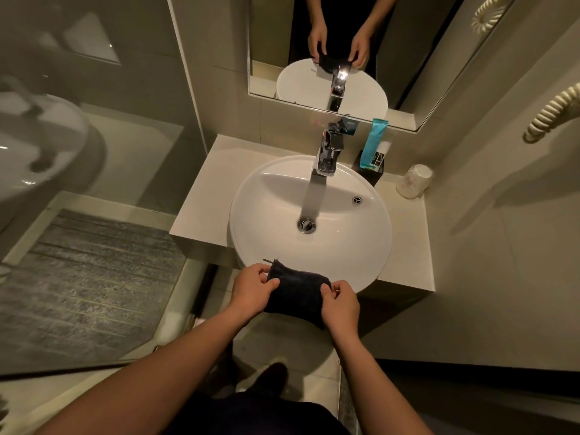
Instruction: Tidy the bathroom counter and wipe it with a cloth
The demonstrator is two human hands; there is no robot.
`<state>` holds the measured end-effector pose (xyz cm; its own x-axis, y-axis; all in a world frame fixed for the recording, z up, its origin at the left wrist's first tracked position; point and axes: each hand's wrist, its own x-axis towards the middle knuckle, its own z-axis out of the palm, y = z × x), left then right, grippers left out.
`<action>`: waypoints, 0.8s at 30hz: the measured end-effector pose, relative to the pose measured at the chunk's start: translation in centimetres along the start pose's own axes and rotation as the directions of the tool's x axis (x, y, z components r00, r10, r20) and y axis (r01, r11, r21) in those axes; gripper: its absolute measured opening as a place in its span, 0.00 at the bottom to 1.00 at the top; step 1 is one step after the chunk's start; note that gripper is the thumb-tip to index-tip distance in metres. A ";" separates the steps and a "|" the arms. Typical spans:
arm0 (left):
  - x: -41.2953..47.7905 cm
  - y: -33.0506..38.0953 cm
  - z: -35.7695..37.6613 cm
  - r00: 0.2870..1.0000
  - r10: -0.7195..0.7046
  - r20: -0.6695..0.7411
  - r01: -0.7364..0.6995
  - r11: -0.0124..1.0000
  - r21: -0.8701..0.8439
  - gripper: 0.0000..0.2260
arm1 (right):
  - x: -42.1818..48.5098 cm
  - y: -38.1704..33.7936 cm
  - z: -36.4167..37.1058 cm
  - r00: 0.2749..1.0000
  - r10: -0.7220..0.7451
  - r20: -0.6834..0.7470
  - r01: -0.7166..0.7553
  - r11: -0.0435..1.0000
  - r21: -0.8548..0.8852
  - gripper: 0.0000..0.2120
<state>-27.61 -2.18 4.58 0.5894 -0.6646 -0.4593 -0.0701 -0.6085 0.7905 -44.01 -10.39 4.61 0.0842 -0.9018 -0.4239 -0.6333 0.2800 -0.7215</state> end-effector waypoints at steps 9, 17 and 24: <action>-0.6 -1.1 -0.4 0.871 0.471 0.142 -0.442 0.625 0.643 0.30 | -0.1 1.2 -0.6 0.898 -0.434 0.072 0.404 0.749 -0.525 0.21; 1.6 -1.0 -0.4 0.749 0.446 0.490 -0.634 0.265 0.727 0.24 | 1.5 2.9 0.0 0.726 -0.504 0.468 0.678 0.407 -0.612 0.28; 0.4 -0.5 -1.5 0.750 0.454 0.481 -0.620 0.229 0.750 0.26 | 1.5 1.3 -1.6 0.685 -0.475 0.553 0.726 0.378 -0.574 0.35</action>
